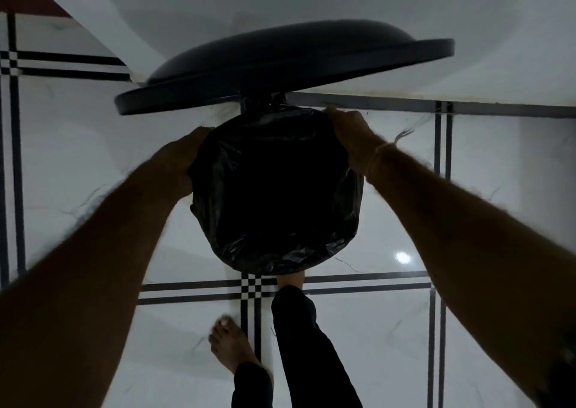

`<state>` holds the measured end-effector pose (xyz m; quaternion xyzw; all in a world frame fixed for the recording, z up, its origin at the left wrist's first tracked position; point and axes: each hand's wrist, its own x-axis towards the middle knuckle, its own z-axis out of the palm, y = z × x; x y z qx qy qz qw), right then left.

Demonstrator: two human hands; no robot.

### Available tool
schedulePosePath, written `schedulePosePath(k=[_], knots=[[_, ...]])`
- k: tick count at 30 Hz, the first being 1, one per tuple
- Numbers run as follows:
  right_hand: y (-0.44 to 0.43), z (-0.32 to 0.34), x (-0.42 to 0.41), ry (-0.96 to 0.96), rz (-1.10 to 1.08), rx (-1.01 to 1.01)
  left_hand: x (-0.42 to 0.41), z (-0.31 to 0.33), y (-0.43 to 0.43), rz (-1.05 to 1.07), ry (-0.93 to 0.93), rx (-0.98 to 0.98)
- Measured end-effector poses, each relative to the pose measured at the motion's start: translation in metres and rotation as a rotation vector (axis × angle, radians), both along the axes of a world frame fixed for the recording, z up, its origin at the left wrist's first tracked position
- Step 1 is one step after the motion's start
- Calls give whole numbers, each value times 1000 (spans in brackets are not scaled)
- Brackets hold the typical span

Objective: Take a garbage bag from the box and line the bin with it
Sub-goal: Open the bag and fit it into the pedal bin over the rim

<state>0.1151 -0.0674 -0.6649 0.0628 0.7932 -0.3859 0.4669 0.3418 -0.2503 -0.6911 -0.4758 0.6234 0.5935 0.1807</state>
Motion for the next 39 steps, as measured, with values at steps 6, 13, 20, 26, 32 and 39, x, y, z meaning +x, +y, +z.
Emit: schedulePosePath(k=[6,13,20,26,32,39], knots=[[5,0,-1,26,37,-99,-4,3,-2,218,42,229],[51,9,35,539,39,56,2,43,44,615,-60,-139],[104,7,112,114,-529,147,53,50,124,997,-282,-8],[130,-4,119,-298,-687,-361,70,40,135,1192,75,516],[113,41,109,185,-479,-40,68,70,125,1125,-103,204],[48,171,43,216,-393,-561,16,181,78,1034,412,-30]])
